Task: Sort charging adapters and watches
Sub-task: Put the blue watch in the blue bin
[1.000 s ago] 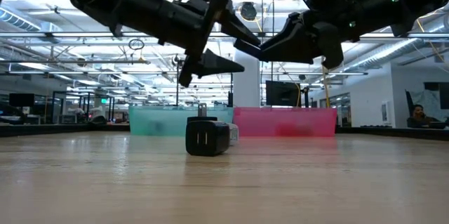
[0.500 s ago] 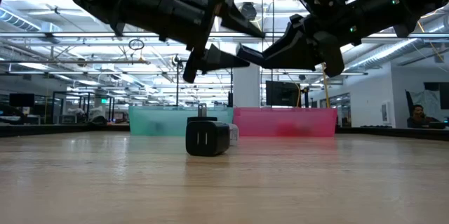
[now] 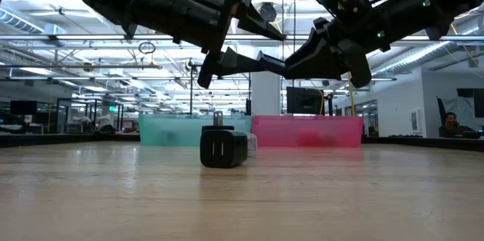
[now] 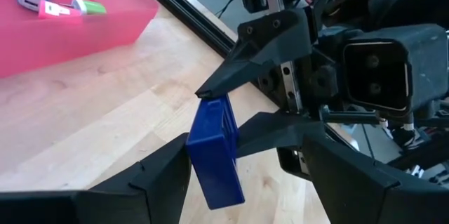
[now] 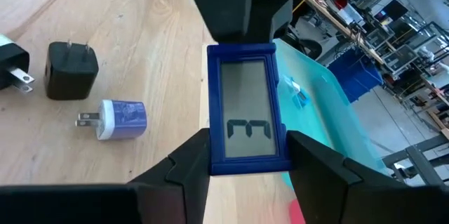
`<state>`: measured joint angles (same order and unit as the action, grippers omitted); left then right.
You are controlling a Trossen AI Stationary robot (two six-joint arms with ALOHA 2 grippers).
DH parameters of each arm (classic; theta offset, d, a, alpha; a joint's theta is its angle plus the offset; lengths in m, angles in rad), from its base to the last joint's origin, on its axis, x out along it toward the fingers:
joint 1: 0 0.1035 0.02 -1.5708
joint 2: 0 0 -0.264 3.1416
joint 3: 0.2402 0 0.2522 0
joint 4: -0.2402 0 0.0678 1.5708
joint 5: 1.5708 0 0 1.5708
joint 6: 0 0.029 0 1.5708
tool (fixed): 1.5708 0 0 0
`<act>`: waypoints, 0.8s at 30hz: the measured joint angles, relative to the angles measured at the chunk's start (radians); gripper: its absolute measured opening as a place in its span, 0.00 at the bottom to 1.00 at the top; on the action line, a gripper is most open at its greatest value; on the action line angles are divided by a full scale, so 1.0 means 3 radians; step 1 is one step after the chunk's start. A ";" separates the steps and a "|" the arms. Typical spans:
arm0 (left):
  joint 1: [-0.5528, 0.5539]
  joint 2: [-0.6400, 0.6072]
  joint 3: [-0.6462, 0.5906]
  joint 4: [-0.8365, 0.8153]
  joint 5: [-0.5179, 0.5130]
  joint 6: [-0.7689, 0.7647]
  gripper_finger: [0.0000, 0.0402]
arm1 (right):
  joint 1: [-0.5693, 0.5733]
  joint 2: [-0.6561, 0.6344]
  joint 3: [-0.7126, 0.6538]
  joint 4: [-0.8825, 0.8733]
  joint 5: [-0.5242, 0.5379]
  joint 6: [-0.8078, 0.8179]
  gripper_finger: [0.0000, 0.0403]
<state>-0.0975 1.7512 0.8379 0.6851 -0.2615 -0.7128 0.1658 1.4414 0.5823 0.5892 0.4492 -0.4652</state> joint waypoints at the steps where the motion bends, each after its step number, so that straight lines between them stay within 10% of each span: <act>1: 0.0000 0.0000 0.0000 -0.0002 -0.0001 -0.0001 0.67 | 0.0000 0.0000 0.0000 0.0006 -0.0001 0.0000 0.38; 24: 0.0014 0.0000 -0.0003 -0.0148 -0.0056 0.0125 0.19 | 0.0000 0.0000 -0.0003 0.0011 0.0017 -0.0020 0.39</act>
<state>-0.0934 1.7512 0.8371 0.6408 -0.2782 -0.6753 0.1658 1.4414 0.5816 0.5926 0.4544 -0.4712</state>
